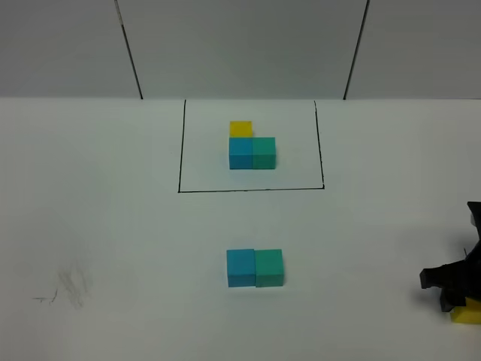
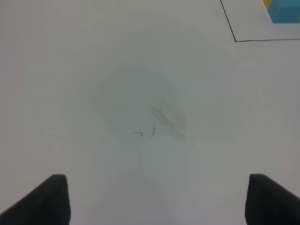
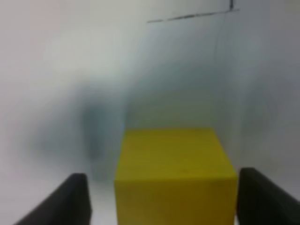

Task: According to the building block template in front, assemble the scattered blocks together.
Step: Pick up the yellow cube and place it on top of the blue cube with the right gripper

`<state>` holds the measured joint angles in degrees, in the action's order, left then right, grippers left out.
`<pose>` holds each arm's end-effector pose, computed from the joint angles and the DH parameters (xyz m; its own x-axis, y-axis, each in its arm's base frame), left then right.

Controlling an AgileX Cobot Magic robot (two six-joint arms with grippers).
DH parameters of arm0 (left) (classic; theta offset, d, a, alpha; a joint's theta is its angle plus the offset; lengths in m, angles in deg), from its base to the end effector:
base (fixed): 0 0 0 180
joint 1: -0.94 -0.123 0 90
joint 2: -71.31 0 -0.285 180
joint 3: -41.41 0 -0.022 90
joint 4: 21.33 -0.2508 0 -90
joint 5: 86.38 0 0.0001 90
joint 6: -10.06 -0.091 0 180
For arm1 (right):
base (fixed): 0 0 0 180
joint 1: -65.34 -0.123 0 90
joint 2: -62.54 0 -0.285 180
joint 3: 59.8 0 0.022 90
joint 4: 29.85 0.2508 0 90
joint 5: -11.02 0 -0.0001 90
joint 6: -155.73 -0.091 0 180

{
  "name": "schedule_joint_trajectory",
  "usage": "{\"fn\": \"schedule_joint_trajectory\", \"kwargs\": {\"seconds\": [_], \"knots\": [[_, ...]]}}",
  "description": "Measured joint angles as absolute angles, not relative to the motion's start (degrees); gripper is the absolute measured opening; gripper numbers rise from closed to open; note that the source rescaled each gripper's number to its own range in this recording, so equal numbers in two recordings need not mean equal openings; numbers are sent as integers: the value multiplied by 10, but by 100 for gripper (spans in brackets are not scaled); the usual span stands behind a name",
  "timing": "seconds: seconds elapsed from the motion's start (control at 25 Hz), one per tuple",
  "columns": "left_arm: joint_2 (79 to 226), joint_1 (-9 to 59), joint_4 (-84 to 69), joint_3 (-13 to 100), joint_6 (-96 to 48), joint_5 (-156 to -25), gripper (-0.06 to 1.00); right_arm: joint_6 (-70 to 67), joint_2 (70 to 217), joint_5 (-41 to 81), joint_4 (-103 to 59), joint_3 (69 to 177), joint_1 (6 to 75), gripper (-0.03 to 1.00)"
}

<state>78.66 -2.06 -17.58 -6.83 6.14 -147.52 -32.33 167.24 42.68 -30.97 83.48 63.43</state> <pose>-0.0068 -0.0056 0.2785 -0.4481 0.0133 -0.8939 0.0154 0.9999 0.0072 0.2567 0.0076 0.1260 -0.9885 0.0908 -0.1209 0.0909 0.9958 0.0048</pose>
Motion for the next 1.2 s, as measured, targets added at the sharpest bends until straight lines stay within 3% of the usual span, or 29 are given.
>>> {"fn": "schedule_joint_trajectory", "kwargs": {"seconds": [0.04, 0.44, 0.64, 0.96, 1.2], "knots": [[787, -21, -176, -68, 61, -1475, 77, -323, 1672, 424, -310, 835, 634, 29], [787, -21, -176, -68, 61, -1475, 77, -304, 1610, 410, -309, 840, 634, 28], [787, -21, -176, -68, 61, -1475, 77, -329, 1570, 478, -305, 905, 610, 28], [787, -21, -176, -68, 61, -1475, 77, -401, 1628, 514, -287, 1059, 456, 28], [787, -21, -176, -68, 61, -1475, 77, -555, 1761, 617, -328, 1227, 339, 28]]}}
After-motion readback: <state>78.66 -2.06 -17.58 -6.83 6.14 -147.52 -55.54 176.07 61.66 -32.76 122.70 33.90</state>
